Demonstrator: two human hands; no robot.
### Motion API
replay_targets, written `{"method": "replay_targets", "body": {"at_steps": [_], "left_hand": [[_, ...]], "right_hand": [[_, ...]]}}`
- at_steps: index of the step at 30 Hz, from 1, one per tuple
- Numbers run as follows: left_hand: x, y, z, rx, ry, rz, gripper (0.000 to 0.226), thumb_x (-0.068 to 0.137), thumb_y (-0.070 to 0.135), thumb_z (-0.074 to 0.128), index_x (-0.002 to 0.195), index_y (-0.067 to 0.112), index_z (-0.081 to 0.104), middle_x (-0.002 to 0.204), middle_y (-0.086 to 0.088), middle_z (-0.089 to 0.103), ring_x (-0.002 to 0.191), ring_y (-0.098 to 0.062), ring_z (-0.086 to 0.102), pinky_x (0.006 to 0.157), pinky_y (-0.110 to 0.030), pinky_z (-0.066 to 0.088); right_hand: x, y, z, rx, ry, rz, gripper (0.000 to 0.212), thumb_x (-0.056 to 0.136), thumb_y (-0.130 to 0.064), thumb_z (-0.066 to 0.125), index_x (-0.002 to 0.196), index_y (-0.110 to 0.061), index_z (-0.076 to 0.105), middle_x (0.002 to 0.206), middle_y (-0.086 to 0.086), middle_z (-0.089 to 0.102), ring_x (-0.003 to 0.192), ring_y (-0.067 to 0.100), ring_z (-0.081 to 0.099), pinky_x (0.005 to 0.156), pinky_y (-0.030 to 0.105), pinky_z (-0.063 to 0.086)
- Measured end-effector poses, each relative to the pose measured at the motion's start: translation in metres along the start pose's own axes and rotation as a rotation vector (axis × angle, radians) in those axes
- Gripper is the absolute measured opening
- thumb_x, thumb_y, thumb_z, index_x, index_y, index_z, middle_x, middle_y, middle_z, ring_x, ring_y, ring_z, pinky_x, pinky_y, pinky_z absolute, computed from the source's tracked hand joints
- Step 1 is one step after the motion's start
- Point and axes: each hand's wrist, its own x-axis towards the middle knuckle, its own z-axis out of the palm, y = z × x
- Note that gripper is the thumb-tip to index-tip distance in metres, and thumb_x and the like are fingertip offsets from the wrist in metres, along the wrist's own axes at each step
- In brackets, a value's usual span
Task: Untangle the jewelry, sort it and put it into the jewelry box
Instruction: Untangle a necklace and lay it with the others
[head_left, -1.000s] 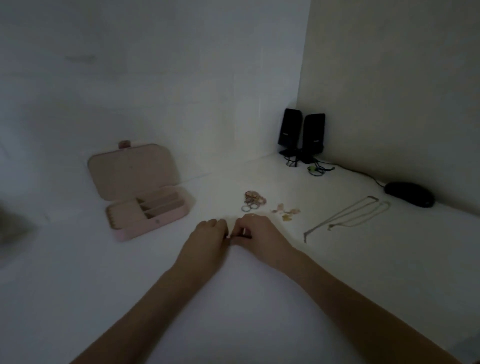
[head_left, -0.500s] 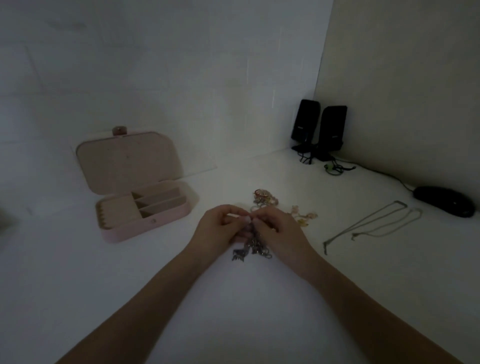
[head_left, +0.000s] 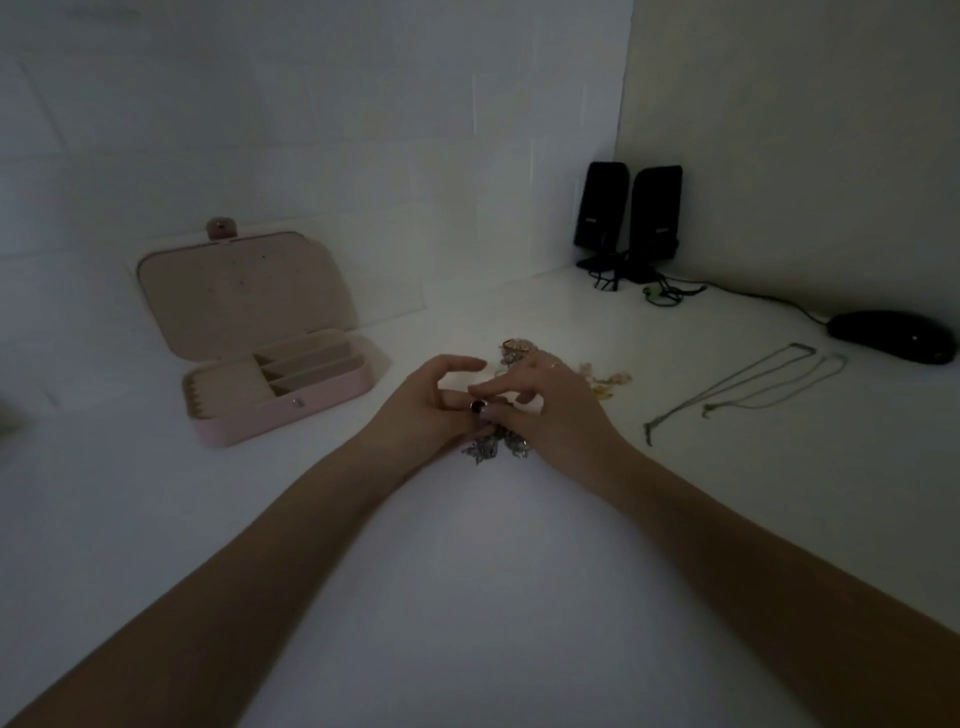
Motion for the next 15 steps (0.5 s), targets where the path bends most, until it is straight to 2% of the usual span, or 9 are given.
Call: {"method": "replay_targets", "body": {"at_steps": [4,7,11,15], "left_hand": [[-0.005,0.002,0.004,-0.039,0.047,0.007,0.039,0.082,-0.015,0.058,0.115,0.004,0.052,0.085,-0.019,0.067,0.063,-0.014,0.07,0.06,-0.019,0.056],[-0.002,0.002,0.003,-0.024,0.057,0.037,0.026,0.083,-0.014,0.055,0.103,0.003,0.058,0.081,-0.016,0.071,0.062,-0.016,0.069,0.061,-0.023,0.056],[0.002,0.002,0.001,0.135,0.043,0.051,0.031,0.083,-0.012,0.048,0.082,0.012,0.067,0.073,-0.012,0.071,0.054,-0.012,0.057,0.06,-0.027,0.042],[0.002,0.005,0.005,0.166,-0.01,0.069,0.027,0.082,-0.006,0.051,0.076,0.012,0.07,0.069,-0.003,0.069,0.059,-0.011,0.053,0.055,-0.021,0.037]], "right_hand": [[-0.001,-0.004,-0.008,-0.003,0.044,-0.011,0.013,0.076,-0.011,0.075,0.087,-0.018,0.076,0.086,0.003,0.06,0.073,0.006,0.053,0.064,0.007,0.036],[0.001,-0.008,-0.008,0.088,0.118,0.033,0.011,0.08,-0.01,0.071,0.079,-0.019,0.065,0.076,-0.002,0.065,0.064,0.004,0.058,0.06,0.009,0.041],[0.01,-0.018,-0.019,0.504,0.202,0.179,0.012,0.095,-0.006,0.051,0.087,-0.014,0.048,0.066,0.001,0.066,0.056,0.006,0.063,0.054,0.016,0.049],[0.011,-0.019,-0.035,0.626,0.28,0.26,0.003,0.1,-0.012,0.043,0.097,-0.011,0.043,0.061,-0.002,0.063,0.053,0.008,0.062,0.053,0.02,0.052]]}}
